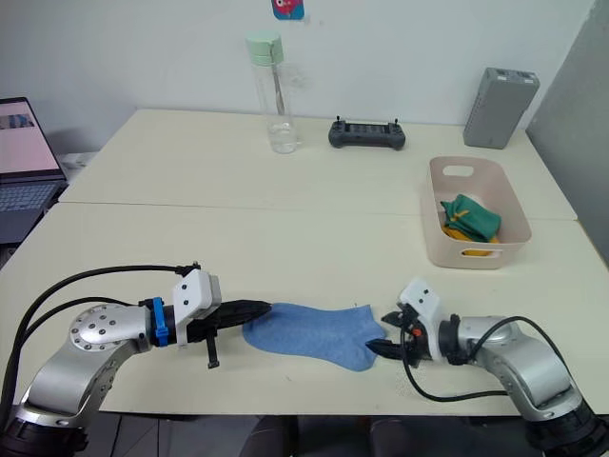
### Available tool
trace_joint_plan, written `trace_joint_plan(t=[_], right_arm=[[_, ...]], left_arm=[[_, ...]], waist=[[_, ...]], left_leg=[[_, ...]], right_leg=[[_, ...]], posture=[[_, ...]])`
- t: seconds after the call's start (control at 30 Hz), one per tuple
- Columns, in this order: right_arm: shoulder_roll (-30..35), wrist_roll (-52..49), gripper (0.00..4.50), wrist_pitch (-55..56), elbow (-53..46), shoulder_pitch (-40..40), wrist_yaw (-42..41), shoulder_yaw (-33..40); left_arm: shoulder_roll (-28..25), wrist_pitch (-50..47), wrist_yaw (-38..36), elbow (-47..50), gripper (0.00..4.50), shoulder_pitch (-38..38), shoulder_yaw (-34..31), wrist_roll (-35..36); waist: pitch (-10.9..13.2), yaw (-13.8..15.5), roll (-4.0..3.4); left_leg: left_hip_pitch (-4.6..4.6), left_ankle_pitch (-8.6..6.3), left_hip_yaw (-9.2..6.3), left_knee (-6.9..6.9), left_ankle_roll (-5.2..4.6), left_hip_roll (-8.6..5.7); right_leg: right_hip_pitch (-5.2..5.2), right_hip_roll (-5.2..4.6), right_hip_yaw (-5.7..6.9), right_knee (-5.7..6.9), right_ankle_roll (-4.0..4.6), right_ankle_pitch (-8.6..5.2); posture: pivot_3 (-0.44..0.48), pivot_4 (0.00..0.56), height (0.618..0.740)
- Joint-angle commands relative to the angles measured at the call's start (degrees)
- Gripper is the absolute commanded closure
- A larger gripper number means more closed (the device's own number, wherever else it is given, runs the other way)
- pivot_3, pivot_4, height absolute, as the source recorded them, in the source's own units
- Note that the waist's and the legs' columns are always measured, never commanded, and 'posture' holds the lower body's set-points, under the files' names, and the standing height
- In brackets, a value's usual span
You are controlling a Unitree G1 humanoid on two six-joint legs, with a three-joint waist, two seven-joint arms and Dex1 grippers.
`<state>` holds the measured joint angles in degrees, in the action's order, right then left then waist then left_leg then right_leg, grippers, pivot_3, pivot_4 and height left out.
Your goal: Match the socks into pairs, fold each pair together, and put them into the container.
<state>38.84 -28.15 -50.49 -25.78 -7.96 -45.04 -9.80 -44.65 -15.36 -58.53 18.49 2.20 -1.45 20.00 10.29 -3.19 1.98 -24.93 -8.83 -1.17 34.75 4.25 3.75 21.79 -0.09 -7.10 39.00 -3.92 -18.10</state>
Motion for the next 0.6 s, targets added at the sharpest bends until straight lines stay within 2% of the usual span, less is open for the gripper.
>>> trace_joint_plan(t=[0.03, 0.17, 0.23, 0.4, 0.6], right_arm=[[0.2, -1.3, 2.46, -0.4, 0.1, -0.9, -1.7, -0.5], [0.3, -1.5, 3.90, -0.6, 0.7, -1.3, -2.7, -0.7], [0.0, -1.0, 4.48, -0.3, 2.2, -2.0, -2.7, -0.3], [0.2, -2.6, 4.48, -0.8, 6.1, -5.6, -4.5, 2.6], [4.1, -1.9, 4.48, 1.2, 12.6, -10.2, -10.8, 1.9]], left_arm=[[0.3, 1.3, 0.2, 0.6, 4.50, 0.1, -0.5, 0.1], [0.2, 1.6, 0.5, 0.4, 4.50, 0.1, -0.4, 0.0], [0.3, 1.6, 0.7, 0.6, 4.50, 0.2, -0.2, -0.1], [0.2, 1.4, -0.1, 0.5, 4.50, 1.4, 0.5, 0.2], [3.2, 0.8, -0.1, -2.4, 4.50, 7.9, 6.5, -2.3]], waist=[[0.0, 0.0, 0.00], [0.0, 0.0, 0.00], [0.0, 0.0, 0.00], [0.0, -0.1, 0.00], [0.0, 0.3, 0.01]], left_leg=[[0.00, 0.00, 0.00, 0.00, 0.00, 0.00], [0.00, 0.00, 0.00, -0.03, 0.00, -0.01], [0.00, 0.00, 0.00, -0.05, 0.00, -0.01], [0.00, 0.00, 0.01, -0.04, 0.00, -0.01], [-0.02, 0.00, 0.01, -0.04, 0.00, -0.06]], right_leg=[[0.00, 0.00, 0.00, 0.00, 0.01, 0.00], [0.00, 0.00, 0.01, 0.00, 0.03, -0.02], [0.01, 0.00, 0.01, -0.01, 0.03, -0.02], [0.02, 0.00, -0.01, -0.01, 0.03, -0.02], [0.00, -0.02, 0.00, -0.02, 0.02, -0.01]], posture=[[0.000, 0.150, 0.740], [0.000, 0.150, 0.740], [0.000, 0.150, 0.740], [0.000, 0.150, 0.740], [0.000, 0.150, 0.740]])
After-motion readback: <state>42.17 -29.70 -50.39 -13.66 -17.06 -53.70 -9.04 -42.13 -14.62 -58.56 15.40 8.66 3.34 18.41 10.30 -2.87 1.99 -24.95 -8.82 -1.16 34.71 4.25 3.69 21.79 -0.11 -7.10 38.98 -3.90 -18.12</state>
